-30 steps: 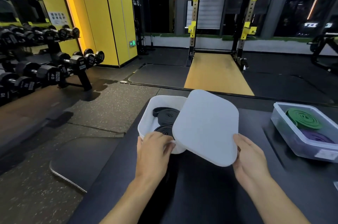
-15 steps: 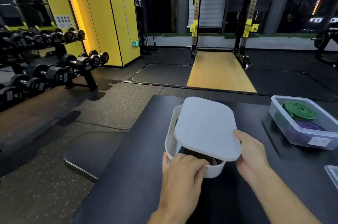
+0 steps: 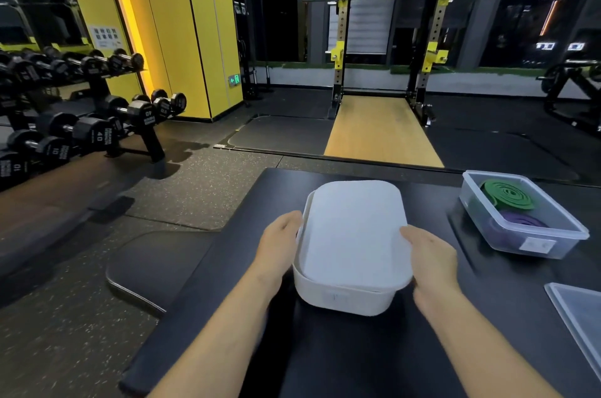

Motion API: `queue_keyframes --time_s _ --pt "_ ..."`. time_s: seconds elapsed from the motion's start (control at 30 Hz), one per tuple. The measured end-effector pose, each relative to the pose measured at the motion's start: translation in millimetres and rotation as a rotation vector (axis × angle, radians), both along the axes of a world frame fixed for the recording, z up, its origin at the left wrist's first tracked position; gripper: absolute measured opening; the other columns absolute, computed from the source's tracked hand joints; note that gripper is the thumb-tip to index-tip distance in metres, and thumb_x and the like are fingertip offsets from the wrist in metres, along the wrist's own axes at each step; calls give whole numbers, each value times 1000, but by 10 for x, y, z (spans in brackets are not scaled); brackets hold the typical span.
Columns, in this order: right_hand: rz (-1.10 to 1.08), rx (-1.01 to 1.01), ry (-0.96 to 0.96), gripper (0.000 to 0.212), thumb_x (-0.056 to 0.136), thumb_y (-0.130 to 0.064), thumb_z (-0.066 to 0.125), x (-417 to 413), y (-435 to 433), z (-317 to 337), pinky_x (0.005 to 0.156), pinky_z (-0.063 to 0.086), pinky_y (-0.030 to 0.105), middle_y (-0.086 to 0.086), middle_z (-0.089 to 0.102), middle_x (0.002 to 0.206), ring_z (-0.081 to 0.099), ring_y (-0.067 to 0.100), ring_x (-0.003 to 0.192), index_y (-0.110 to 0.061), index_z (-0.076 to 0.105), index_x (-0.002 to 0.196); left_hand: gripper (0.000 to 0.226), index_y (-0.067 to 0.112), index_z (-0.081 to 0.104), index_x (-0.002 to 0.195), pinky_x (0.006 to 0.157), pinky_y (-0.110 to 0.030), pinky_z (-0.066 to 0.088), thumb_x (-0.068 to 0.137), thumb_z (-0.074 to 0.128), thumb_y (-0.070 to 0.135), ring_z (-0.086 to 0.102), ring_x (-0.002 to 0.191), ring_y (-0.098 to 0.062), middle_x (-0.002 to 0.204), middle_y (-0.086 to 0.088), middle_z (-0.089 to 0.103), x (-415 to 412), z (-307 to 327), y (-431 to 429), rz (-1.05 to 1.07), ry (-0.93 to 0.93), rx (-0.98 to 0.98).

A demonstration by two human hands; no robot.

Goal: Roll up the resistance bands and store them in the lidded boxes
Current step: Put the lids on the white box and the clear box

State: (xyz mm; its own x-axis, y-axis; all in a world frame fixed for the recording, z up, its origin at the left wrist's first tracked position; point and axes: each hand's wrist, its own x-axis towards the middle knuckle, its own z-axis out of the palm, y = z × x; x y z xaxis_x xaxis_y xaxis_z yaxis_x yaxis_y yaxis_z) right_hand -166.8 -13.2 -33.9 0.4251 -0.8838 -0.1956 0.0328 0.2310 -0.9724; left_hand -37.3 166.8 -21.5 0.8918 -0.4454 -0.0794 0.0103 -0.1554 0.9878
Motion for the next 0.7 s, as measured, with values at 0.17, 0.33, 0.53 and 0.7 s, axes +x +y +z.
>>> queue_keyframes --time_s 0.17,0.33,0.53,0.7 --pt "16 -102 109 22 90 -13 63 69 -28 -104 70 36 33 2 54 74 46 19 72 7 62 79 11 21 59 85 77 -37 36 91 57 30 49 81 -16 87 2 56 186 -36 -133 -49 124 -37" --pt "50 -134 184 42 86 -10 54 58 -104 -81 67 13 41 2 22 67 18 23 73 -24 22 61 21 18 73 98 89 -35 54 105 53 21 71 95 -15 103 6 77 117 -40 -187 -37 129 -106" --pt "145 -382 382 42 86 -7 45 36 -143 -44 58 12 31 -5 19 58 16 19 67 -23 20 57 36 23 78 106 106 -47 54 105 46 7 74 111 -25 110 0 80 61 41 -148 -73 227 -180" --pt "188 -524 424 34 84 -5 42 -10 -116 18 51 13 29 -2 22 59 18 19 65 -20 22 61 43 15 80 108 108 -57 51 97 42 -2 72 113 -35 113 -9 79 95 15 -142 -59 220 -171"
